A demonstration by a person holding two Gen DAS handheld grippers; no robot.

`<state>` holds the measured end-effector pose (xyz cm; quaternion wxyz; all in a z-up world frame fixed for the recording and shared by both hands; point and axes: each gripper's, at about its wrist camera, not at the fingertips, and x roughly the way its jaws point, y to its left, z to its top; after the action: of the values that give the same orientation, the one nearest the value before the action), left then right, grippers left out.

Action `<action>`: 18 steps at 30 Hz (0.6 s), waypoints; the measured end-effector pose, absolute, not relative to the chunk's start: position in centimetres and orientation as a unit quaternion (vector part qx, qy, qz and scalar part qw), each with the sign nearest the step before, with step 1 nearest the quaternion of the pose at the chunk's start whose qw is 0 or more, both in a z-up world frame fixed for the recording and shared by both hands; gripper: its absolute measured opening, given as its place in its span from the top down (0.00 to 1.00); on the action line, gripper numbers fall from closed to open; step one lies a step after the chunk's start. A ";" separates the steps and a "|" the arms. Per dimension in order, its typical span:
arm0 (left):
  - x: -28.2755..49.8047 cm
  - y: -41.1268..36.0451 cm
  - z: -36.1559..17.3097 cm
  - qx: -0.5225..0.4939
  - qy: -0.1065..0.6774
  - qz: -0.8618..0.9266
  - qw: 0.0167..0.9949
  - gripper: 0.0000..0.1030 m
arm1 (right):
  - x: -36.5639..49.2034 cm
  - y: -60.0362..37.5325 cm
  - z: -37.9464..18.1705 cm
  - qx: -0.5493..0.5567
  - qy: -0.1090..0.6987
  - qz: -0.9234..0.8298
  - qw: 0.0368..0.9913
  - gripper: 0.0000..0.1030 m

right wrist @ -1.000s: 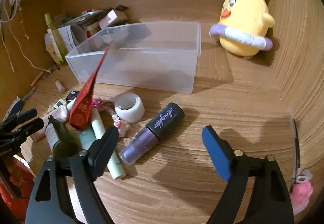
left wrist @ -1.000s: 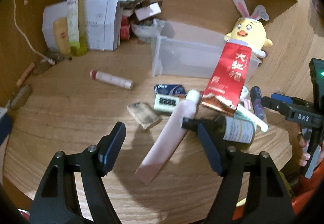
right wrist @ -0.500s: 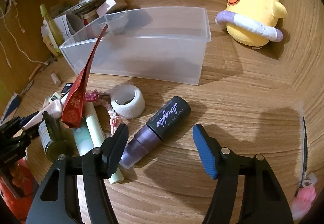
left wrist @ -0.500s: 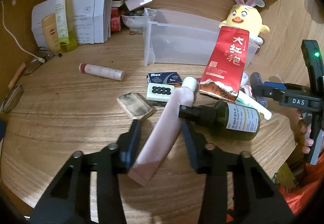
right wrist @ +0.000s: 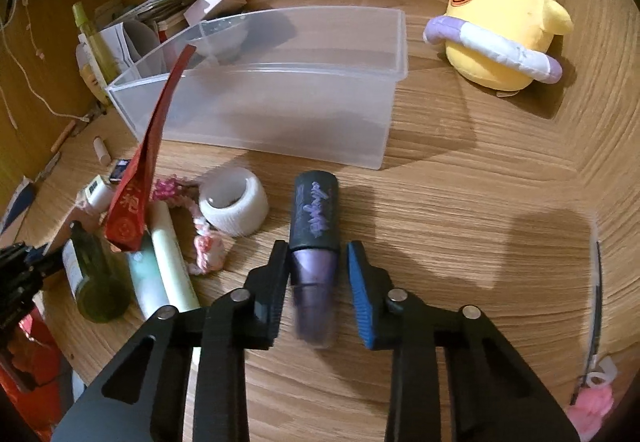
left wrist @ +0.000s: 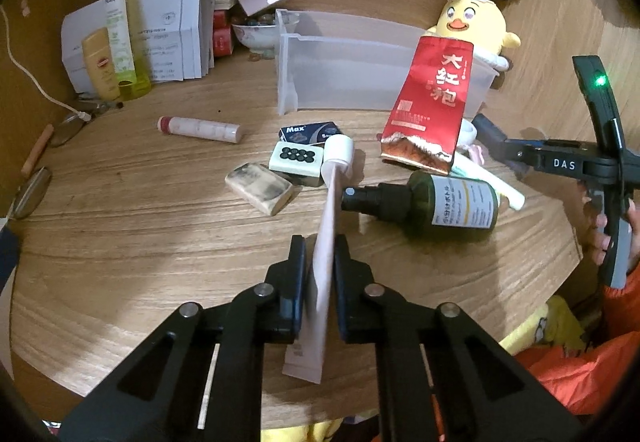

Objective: Organize objects
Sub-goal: 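Grasp the purple lip gloss with the right tool while the left tool grasps the pink tube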

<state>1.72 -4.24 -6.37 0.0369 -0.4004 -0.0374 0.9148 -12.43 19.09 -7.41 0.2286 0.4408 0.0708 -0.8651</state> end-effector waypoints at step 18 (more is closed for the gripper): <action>-3.2 -3.1 -6.2 -0.439 0.002 0.896 0.065 0.88 | -14.6 20.0 -7.3 0.449 0.091 -0.862 0.218 0.71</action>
<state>-3.17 -3.09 -6.24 0.0645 -0.4389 0.0015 0.8962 -14.63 20.04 -7.31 0.2176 0.4486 0.0907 -0.8621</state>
